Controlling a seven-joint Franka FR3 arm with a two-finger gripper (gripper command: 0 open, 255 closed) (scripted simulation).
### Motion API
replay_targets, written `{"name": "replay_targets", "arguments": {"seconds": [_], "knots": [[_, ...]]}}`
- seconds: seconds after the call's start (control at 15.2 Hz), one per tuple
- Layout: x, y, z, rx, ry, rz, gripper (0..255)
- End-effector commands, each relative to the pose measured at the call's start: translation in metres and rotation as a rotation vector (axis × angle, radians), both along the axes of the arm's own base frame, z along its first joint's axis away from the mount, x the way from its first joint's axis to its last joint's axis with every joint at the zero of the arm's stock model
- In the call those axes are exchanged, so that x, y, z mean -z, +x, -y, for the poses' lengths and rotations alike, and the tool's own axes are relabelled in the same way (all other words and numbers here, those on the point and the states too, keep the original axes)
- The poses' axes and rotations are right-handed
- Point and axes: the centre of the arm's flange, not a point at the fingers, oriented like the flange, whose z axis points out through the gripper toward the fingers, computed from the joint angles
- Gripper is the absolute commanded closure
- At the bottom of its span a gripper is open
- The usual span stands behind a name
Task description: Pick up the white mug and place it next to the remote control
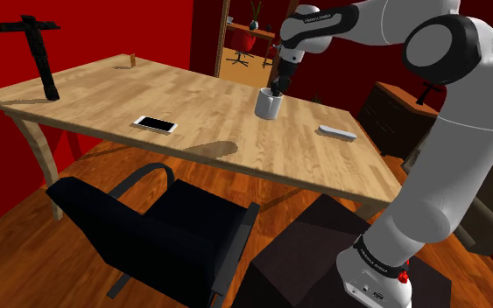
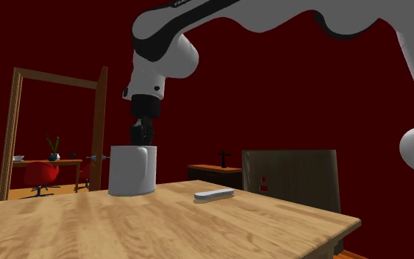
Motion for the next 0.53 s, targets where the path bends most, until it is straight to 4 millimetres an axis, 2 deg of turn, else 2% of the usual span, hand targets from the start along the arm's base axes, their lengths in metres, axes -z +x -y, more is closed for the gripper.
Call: {"name": "replay_targets", "arguments": {"seconds": [0.0,0.46], "knots": [[-0.012,-0.001,-0.001,0.0,0.0,0.0,255],[-0.049,-0.001,-0.001,0.0,0.0,0.0,255]]}}
